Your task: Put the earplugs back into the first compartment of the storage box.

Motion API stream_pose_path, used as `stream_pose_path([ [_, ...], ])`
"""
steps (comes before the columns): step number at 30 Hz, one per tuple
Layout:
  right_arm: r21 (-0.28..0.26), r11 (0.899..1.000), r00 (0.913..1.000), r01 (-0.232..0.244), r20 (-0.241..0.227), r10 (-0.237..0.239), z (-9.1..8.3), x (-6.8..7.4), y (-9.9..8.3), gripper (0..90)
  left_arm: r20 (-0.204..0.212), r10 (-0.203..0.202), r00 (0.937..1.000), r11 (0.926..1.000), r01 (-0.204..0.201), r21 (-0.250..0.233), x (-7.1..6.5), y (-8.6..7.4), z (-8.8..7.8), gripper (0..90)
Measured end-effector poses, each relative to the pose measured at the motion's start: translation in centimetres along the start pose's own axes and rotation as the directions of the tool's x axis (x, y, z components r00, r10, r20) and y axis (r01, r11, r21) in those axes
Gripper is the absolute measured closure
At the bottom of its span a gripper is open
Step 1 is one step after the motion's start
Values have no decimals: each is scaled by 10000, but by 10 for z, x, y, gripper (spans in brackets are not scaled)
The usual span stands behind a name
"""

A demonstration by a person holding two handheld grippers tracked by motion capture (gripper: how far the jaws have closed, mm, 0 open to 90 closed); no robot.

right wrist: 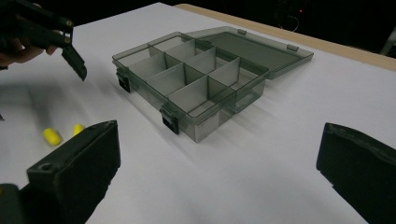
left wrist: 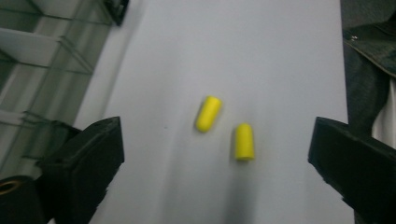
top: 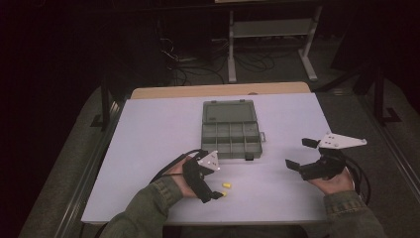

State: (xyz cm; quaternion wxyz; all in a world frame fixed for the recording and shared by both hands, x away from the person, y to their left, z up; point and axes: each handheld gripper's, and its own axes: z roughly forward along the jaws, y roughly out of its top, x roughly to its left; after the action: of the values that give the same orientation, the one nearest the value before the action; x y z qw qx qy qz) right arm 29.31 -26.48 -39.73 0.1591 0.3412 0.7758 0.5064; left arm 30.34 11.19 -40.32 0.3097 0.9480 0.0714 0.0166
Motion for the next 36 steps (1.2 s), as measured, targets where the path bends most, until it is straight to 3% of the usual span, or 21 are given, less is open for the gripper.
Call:
stream_pose_path([
  [7, 23, 10000, 10000, 15, -3, -15, 0, 0, 0, 0, 431, 432, 9981, 9967, -460, 676, -8, 3, 12, 168],
  [15, 60, 10000, 10000, 43, -7, -43, 1, 0, 0, 0, 615, 737, 9954, 9924, -793, 940, -11, 3, 18, 328],
  [26, 66, 10000, 10000, 69, -8, -69, 1, 0, 0, 0, 980, 836, 9917, 9886, -949, 1166, -11, 3, 22, 577],
  [36, 82, 9999, 10000, 70, -20, -70, 1, 0, -1, 0, 1085, 771, 9911, 9847, -927, 1474, -10, 3, 28, 728],
])
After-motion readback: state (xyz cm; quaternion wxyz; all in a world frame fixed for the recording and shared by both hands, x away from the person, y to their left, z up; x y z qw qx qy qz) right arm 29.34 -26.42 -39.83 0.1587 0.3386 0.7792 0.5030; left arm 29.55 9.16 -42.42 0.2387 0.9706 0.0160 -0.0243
